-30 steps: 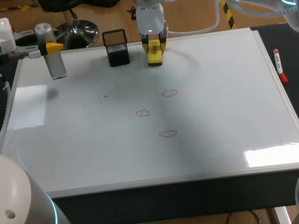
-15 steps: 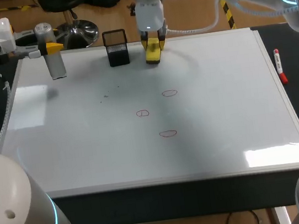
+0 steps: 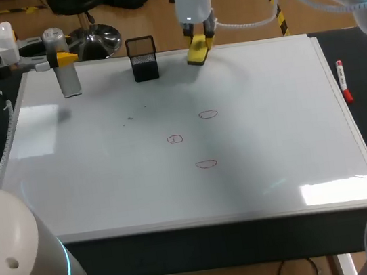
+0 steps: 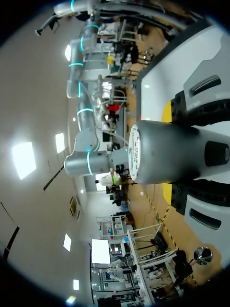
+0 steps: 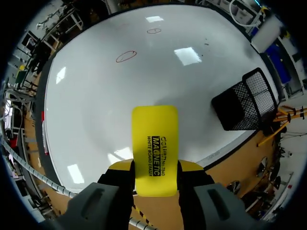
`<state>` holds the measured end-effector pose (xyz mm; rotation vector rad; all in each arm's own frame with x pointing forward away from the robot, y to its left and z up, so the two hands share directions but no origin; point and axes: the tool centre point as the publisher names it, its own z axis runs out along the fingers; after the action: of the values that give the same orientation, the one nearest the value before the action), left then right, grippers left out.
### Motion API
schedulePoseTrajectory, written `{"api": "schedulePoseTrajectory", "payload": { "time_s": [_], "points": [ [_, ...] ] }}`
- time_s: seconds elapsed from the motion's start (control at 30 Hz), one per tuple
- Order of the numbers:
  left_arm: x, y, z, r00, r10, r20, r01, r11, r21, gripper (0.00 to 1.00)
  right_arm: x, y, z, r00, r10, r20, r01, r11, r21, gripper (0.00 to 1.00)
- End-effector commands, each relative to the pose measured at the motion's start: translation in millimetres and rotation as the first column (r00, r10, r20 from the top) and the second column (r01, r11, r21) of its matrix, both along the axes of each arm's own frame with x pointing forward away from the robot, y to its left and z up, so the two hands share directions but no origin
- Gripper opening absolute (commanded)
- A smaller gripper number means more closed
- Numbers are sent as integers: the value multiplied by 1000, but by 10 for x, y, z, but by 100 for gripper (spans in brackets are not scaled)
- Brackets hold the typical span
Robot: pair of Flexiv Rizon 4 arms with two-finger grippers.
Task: Pick up the inspection probe, press it on each red-marked spot on the whiteboard one by one, put down the probe, pick up the eraser, and wipe off all the red marks.
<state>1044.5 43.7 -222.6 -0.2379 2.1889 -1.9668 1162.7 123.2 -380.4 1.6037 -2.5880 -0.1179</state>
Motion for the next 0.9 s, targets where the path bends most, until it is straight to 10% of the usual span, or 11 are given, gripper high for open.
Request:
{"api": "schedulePoseTrajectory", "payload": {
  "time_s": [0.03,0.9],
  "points": [
    [-4,-2,10,1000,2,1,-2,1000,0,0,-202,-370,334,996,-63,64,62,998,12,0],
    [-4,-2,10,1000,2,1,-2,1000,0,0,-1123,-1389,803,899,-424,105,424,905,28,0]
  ]
}}
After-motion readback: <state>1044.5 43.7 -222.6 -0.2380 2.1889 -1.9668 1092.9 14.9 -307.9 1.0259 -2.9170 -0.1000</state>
